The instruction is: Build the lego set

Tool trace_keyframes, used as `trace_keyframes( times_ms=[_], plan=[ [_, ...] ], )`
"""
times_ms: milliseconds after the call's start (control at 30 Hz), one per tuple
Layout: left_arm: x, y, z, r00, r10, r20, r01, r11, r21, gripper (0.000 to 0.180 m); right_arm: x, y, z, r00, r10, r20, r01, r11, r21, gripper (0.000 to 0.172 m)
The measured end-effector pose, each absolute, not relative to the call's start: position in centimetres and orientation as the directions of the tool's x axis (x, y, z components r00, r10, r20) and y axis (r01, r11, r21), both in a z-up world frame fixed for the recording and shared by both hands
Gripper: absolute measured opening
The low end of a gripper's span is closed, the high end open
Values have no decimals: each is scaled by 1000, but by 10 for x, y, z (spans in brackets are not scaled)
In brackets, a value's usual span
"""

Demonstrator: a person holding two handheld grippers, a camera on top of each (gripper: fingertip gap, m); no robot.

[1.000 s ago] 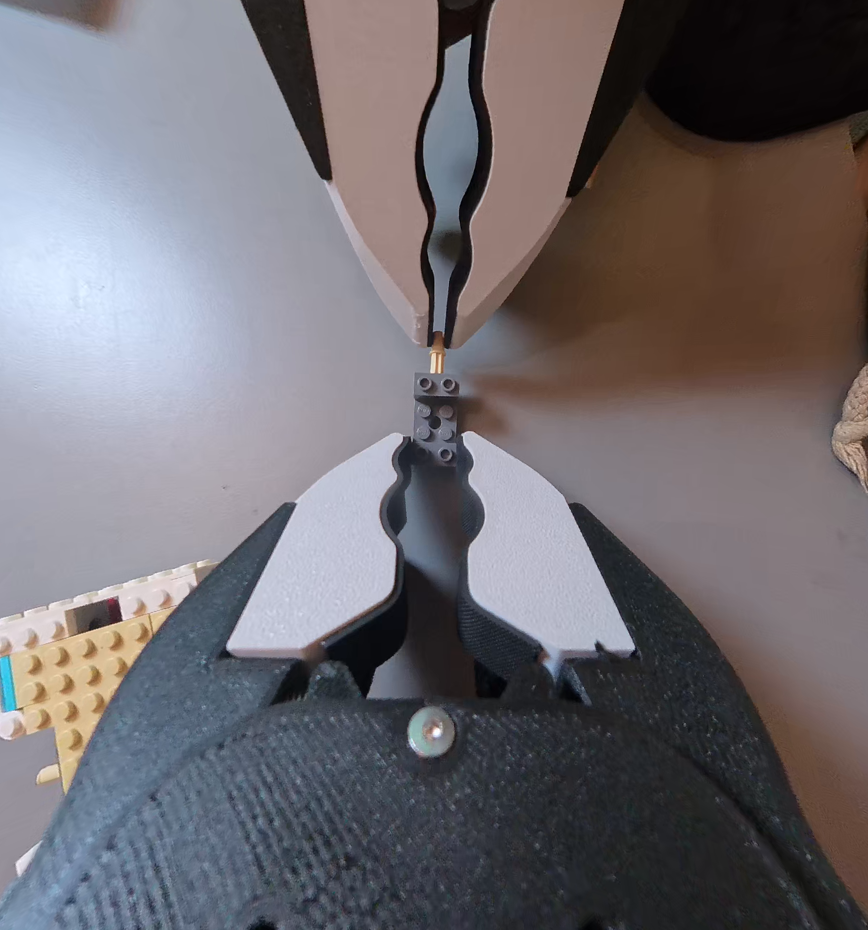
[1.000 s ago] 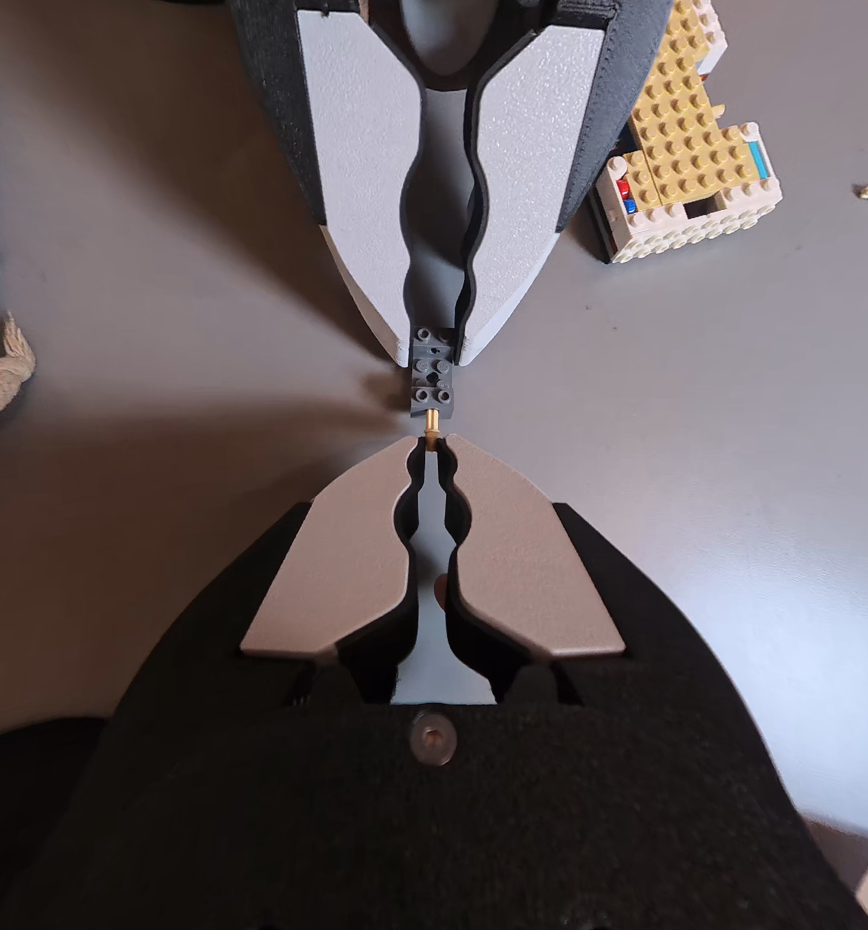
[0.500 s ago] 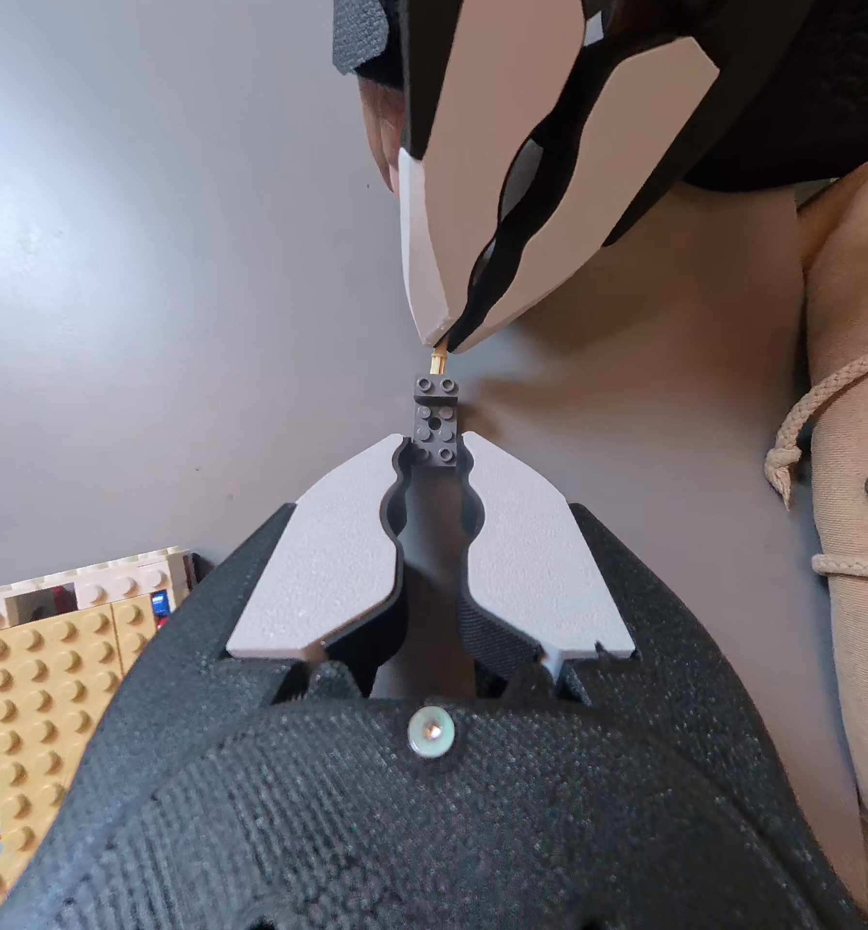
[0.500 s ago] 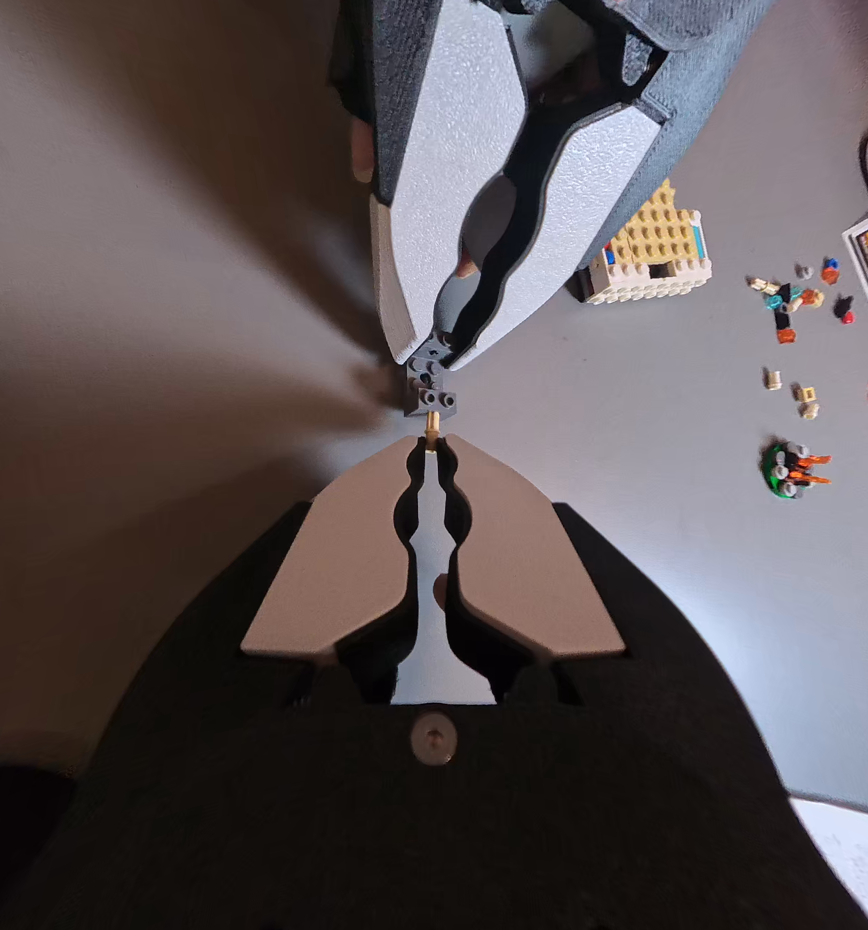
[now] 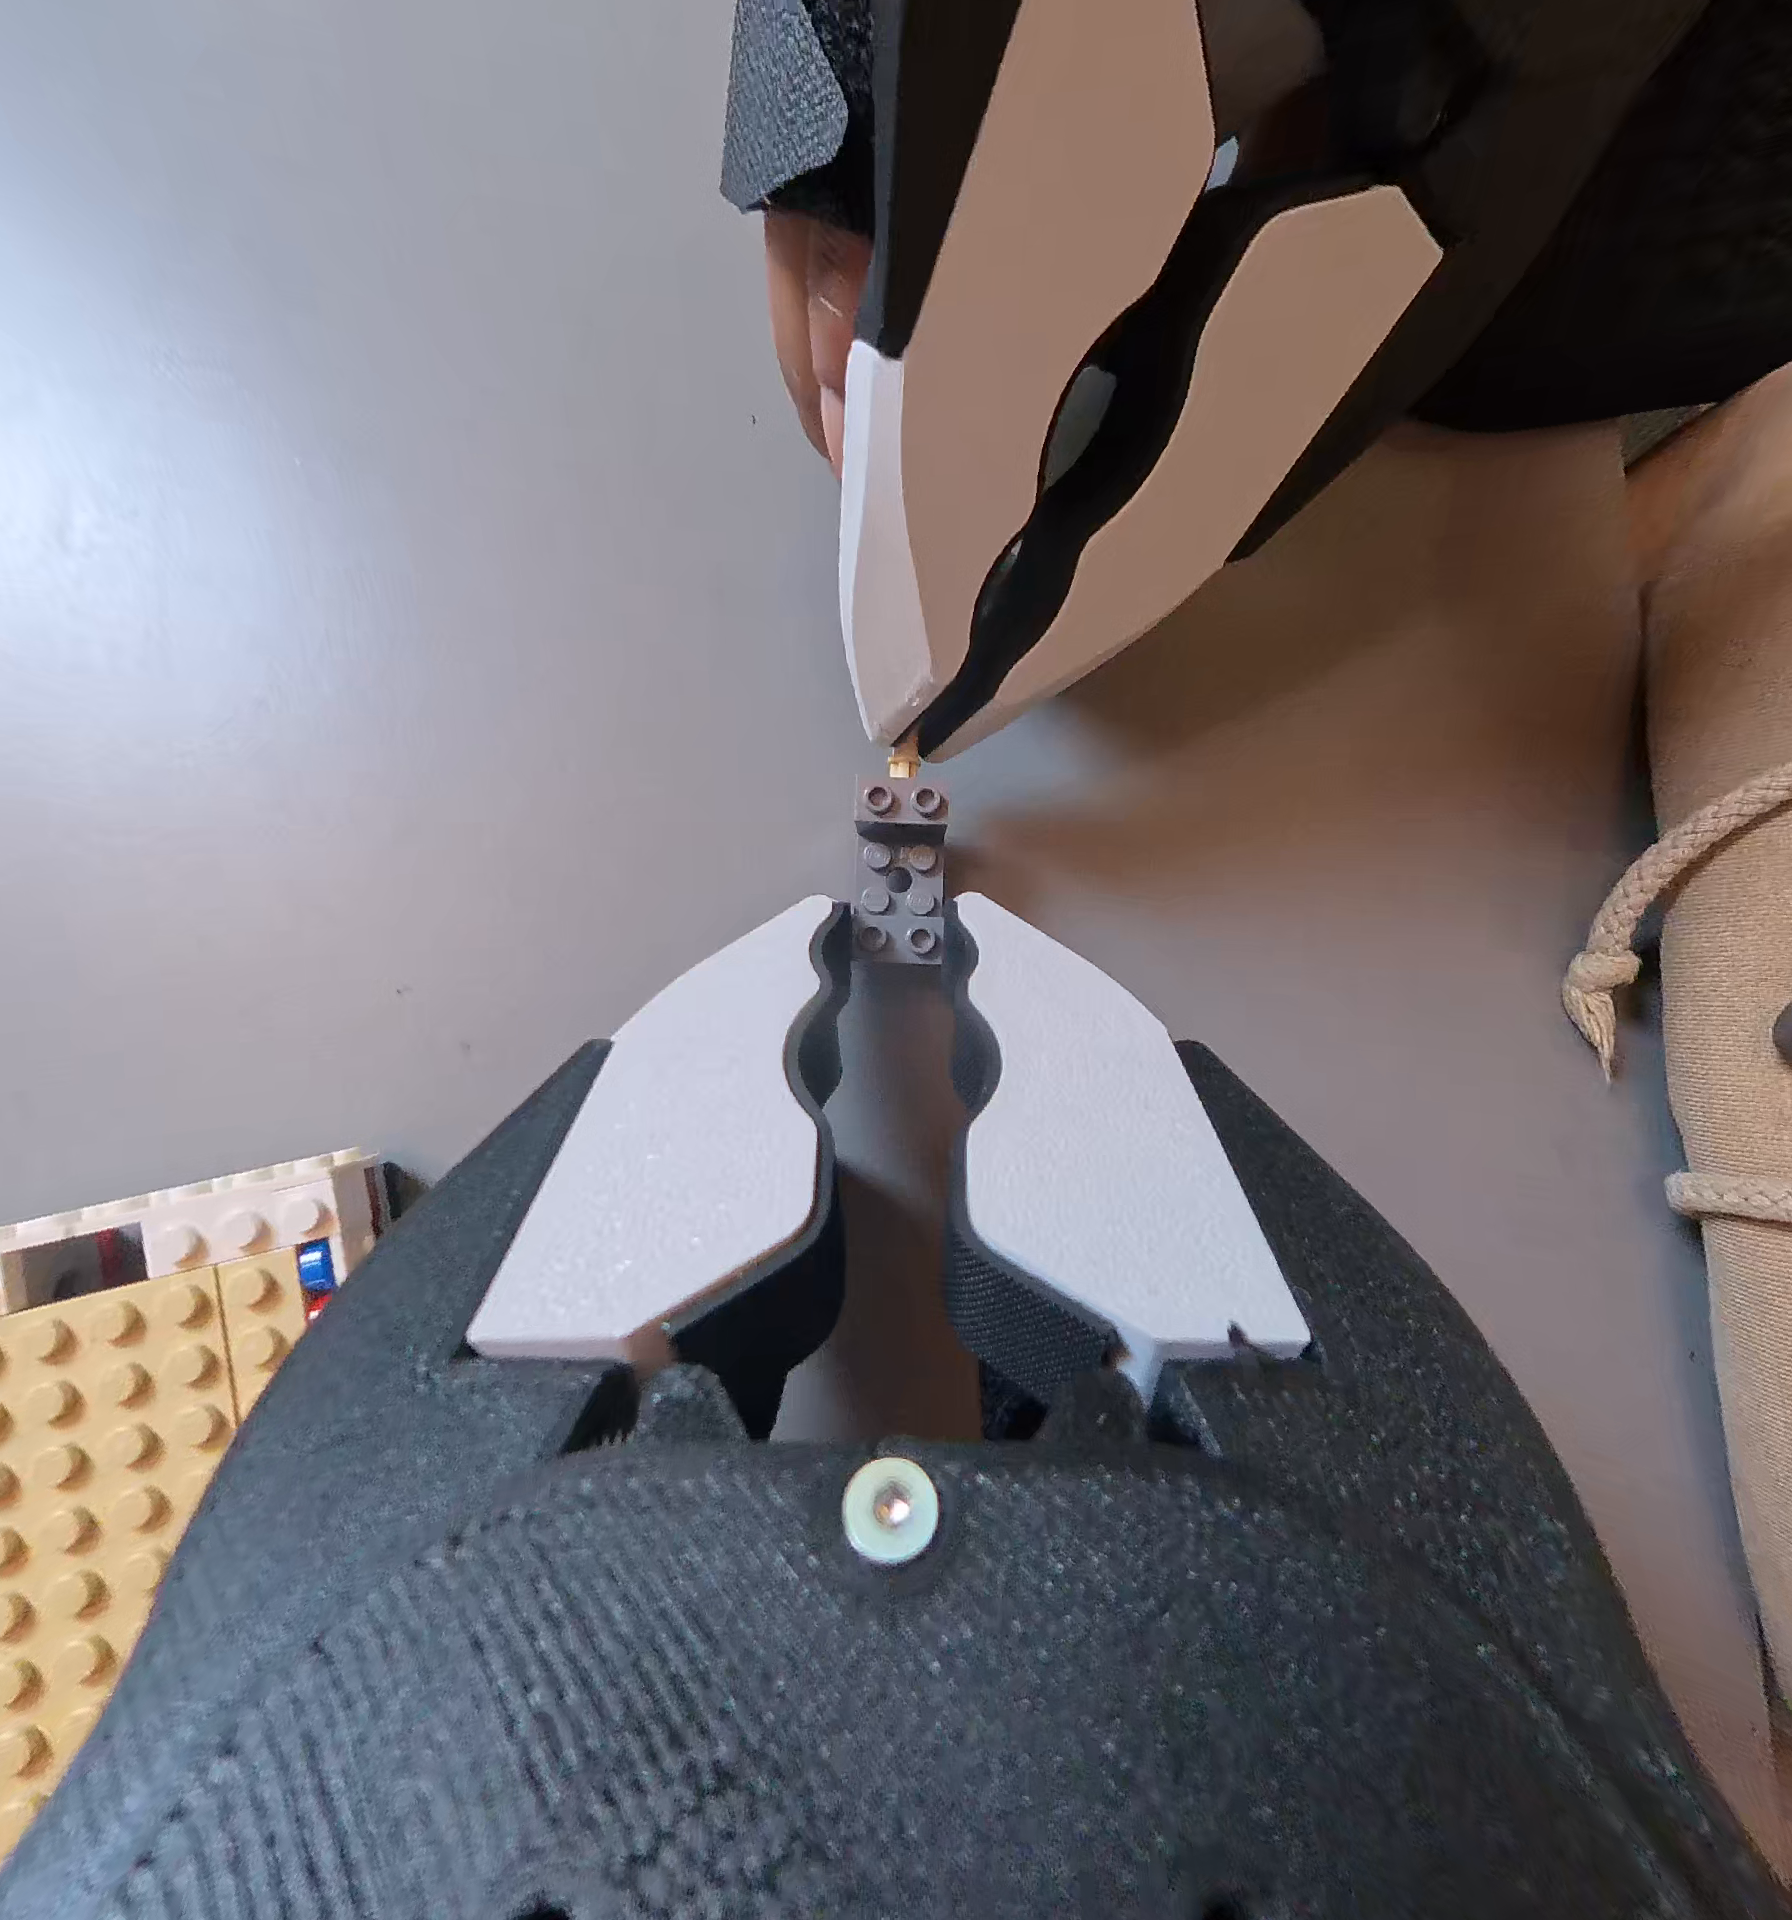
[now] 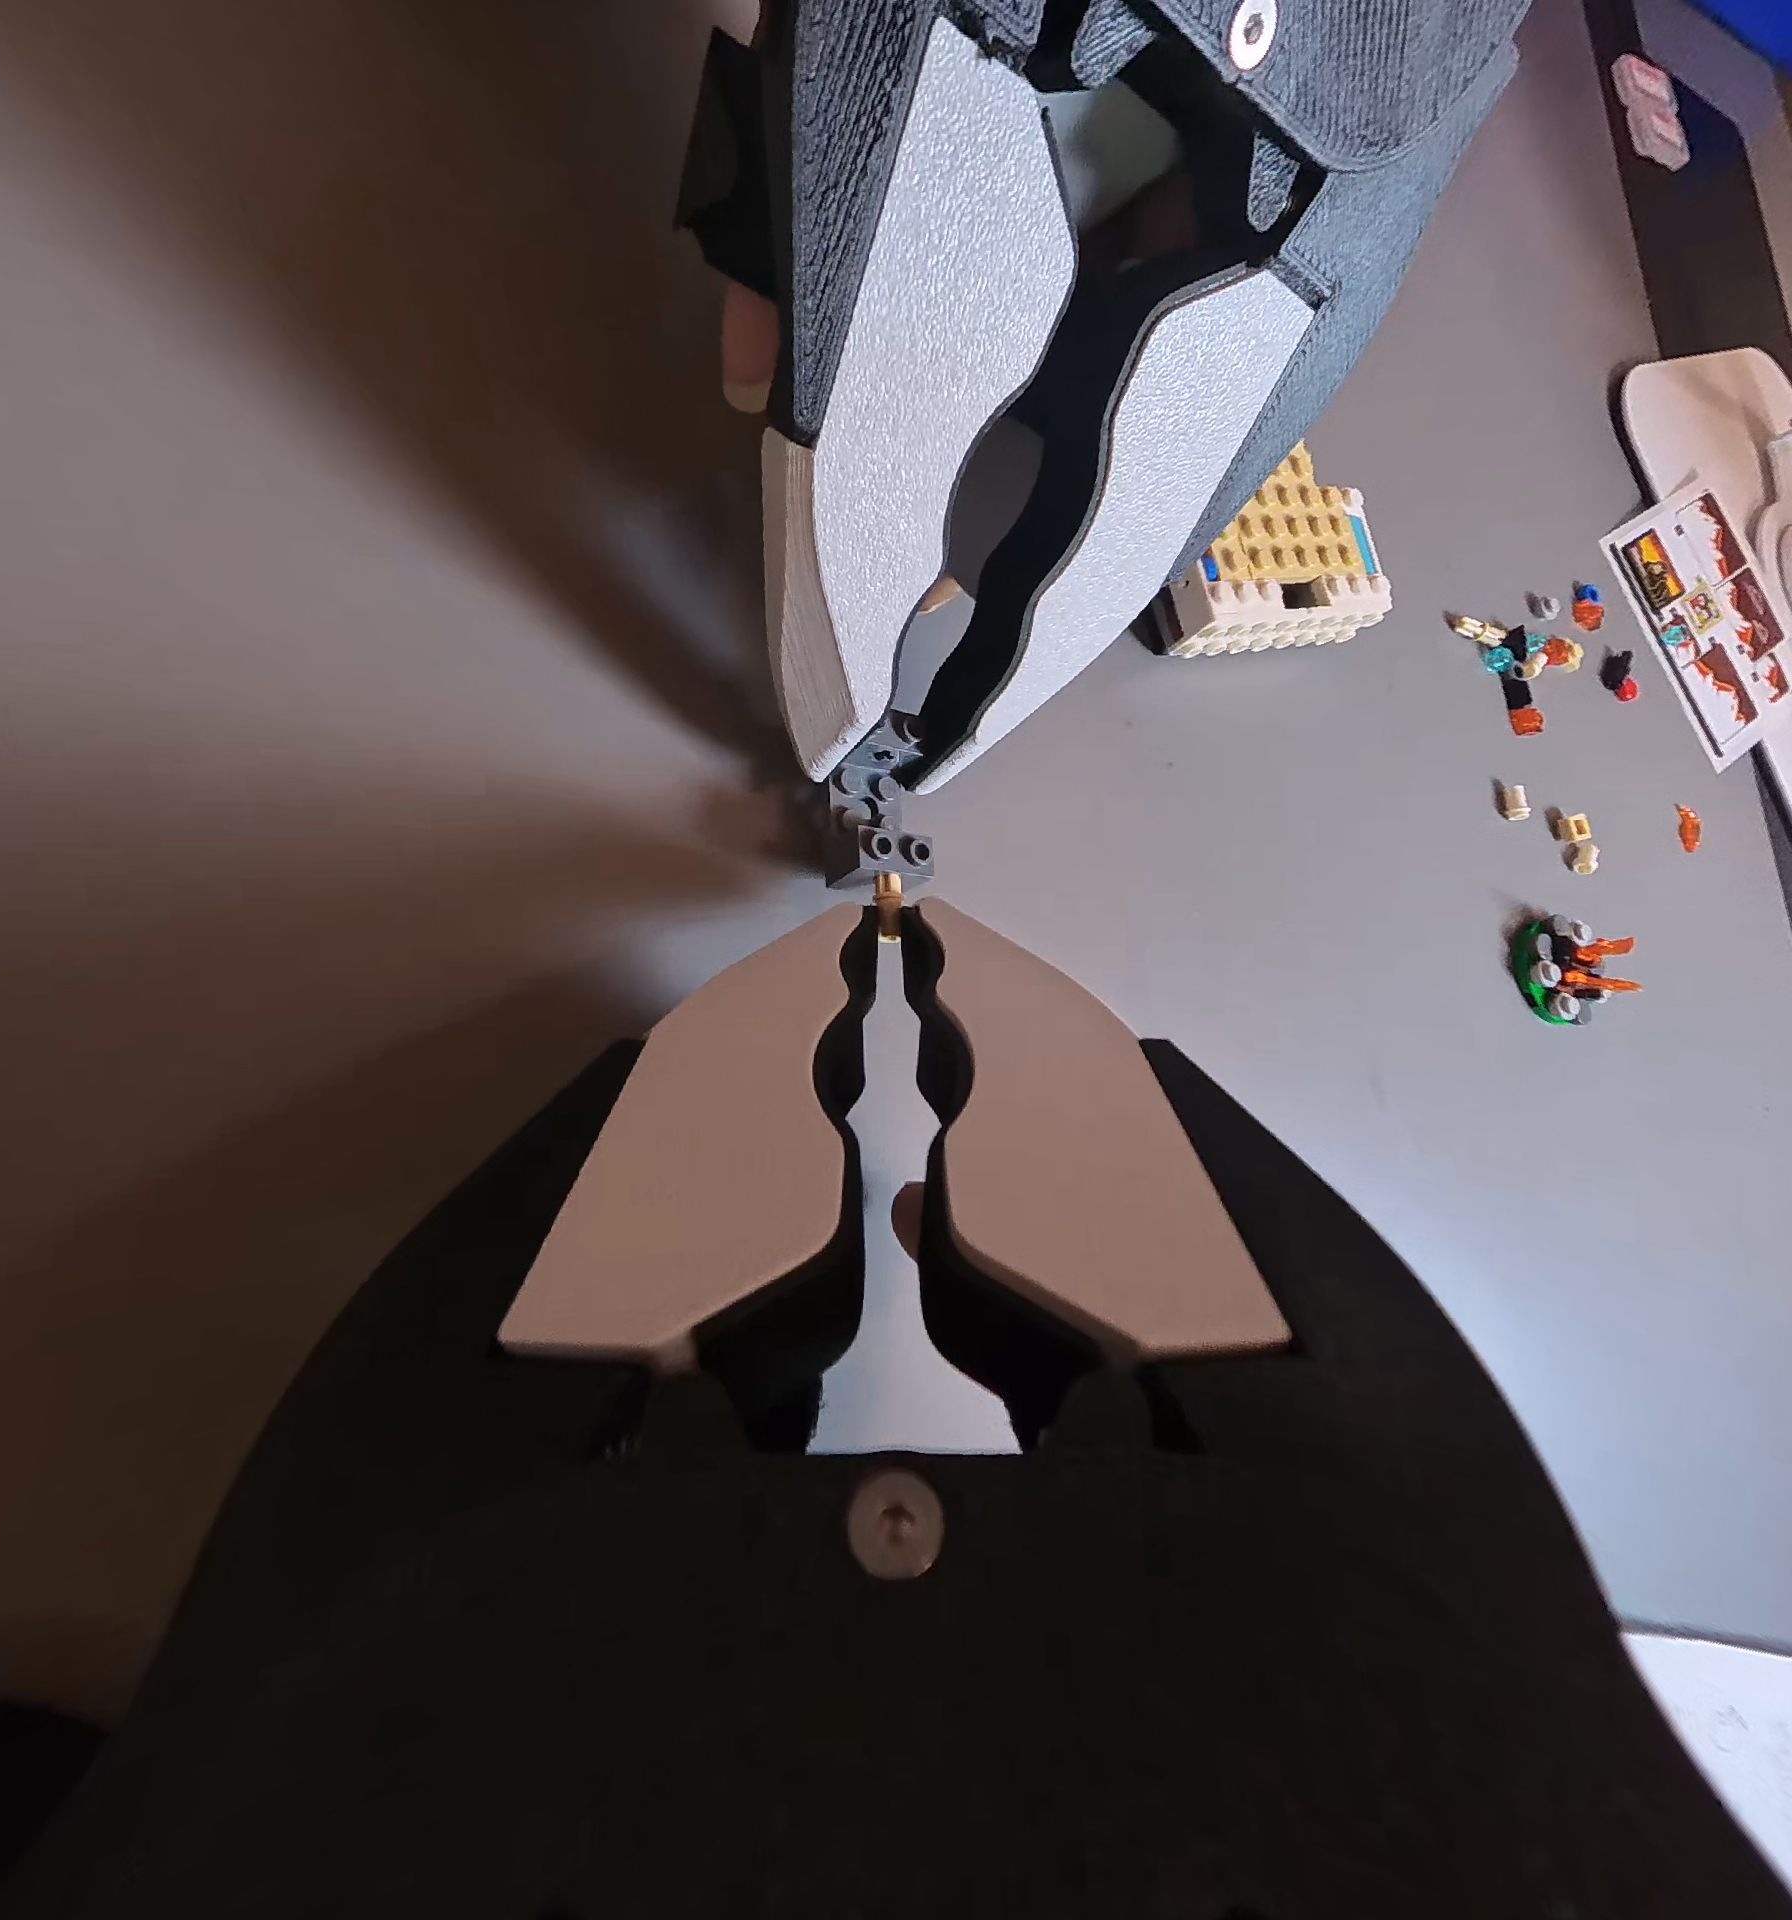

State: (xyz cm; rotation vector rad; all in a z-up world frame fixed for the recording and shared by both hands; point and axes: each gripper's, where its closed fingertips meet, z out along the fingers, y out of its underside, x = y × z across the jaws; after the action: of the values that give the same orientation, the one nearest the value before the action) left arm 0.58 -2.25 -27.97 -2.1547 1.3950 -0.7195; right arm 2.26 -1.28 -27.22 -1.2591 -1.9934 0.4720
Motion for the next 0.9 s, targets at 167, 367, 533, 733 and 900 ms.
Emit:
trace_keyframes(
  times_ms=[167, 367, 533, 733, 900],
  plan=[
    [7, -24, -282, 338, -926, 168, -674, -362, -644, 16, 22, -15, -276, -252, 895, 369, 625, 442, -644, 4],
    [10, -22, -278, 335, -933, 132, -676, -336, -656, 16, 21, -15, -279, -257, 890, 377, 641, 449, -622, 4],
    [8, -22, -281, 332, -938, 102, -693, -316, -648, 16, 20, -15, -279, -255, 899, 357, 653, 432, -623, 4],
    [8, -22, -284, 331, -941, 77, -710, -301, -637, 16, 19, -15, -279, -248, 906, 343, 664, 416, -621, 4],
    [8, -21, -285, 331, -942, 52, -718, -287, -634, 16, 19, -14, -279, -246, 905, 347, 668, 418, -615, 4]
  ],
)
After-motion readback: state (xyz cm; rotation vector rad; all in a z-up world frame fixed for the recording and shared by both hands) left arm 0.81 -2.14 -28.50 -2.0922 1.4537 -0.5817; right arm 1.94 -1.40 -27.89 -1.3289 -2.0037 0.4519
